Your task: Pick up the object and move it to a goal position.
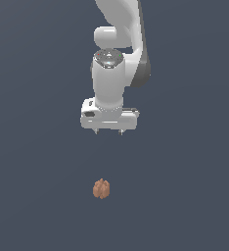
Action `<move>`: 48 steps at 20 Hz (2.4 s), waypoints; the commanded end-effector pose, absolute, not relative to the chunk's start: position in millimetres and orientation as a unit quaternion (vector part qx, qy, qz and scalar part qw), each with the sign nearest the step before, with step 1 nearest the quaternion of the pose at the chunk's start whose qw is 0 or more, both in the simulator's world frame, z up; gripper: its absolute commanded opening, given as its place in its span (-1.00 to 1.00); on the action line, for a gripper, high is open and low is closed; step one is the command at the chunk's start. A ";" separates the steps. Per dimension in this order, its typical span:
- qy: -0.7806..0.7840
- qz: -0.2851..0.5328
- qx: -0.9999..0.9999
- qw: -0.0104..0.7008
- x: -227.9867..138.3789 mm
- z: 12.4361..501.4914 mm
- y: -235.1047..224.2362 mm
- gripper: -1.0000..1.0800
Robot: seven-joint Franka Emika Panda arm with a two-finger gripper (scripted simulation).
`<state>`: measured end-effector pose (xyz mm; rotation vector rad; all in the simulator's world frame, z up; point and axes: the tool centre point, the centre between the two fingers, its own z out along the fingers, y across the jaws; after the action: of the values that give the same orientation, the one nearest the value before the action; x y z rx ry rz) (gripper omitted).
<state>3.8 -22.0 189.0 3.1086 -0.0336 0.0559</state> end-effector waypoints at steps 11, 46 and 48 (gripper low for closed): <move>0.001 0.041 0.999 0.024 16.8 210.7 -10.3 0.92; 0.022 0.021 0.999 0.018 120.2 167.7 -26.8 0.92; 0.024 0.019 0.999 0.017 127.8 162.1 -28.6 0.92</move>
<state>121.8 -27.2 166.4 3.1049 0.0688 0.0623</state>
